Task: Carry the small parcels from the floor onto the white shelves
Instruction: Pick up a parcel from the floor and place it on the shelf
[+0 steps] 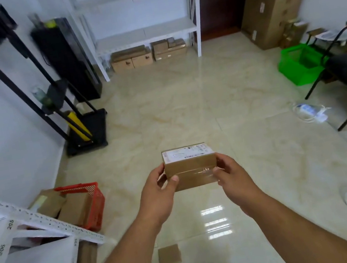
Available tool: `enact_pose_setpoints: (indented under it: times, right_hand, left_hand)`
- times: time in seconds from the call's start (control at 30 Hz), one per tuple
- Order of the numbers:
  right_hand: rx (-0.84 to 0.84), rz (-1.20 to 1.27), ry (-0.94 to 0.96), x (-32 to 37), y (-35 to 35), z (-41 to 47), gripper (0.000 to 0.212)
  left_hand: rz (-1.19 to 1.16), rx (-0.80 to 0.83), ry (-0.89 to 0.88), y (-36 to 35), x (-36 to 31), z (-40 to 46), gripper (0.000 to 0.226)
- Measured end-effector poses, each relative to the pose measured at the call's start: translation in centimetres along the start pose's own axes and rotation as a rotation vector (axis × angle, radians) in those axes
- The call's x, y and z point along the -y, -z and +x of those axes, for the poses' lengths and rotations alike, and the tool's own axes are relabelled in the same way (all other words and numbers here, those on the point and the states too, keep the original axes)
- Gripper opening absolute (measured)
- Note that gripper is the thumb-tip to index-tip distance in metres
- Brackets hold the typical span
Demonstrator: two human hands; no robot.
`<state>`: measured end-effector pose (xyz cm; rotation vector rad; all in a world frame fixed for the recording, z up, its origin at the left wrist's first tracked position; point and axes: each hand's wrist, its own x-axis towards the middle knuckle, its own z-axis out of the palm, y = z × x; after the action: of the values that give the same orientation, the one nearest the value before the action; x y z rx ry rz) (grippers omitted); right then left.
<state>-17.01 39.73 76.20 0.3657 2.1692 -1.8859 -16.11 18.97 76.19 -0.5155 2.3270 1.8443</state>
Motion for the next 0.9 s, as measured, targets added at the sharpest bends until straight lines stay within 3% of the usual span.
enact_pose_setpoints:
  times: [0.13,0.23,0.33,0.47,0.63,0.77,0.9]
  right_hand:
    - [0.004,0.133,-0.087,1.7,2.5,2.1,0.039]
    - [0.006,0.252,-0.132,3.1,3.0,4.4,0.012]
    - [-0.069,0.318,-0.135,4.9,2.6,8.0,0.018]
    - [-0.136,0.367,-0.139,8.1,2.0,13.7,0.021]
    - [-0.061,0.311,-0.113,12.9,1.7,20.6,0.009]
    - [0.006,0.268,-0.038,16.7,0.4,25.2,0.017]
    - [0.025,0.227,0.054,19.1,-1.3,30.2,0.041]
  left_hand:
    - [-0.043,-0.013,0.014,-3.0,-2.2,1.4,0.046]
    - [-0.112,-0.018,0.013,-4.2,-3.5,3.1,0.040]
    - [-0.207,-0.051,0.009,-5.1,-4.9,5.1,0.025]
    - [-0.255,-0.060,-0.006,-5.3,-6.2,9.4,0.023]
    - [-0.376,-0.037,0.085,-2.7,-10.6,16.6,0.020]
    - [-0.411,0.187,0.143,-1.8,-14.3,21.7,0.036]
    - [-0.459,0.101,0.115,-2.9,-17.3,26.7,0.035]
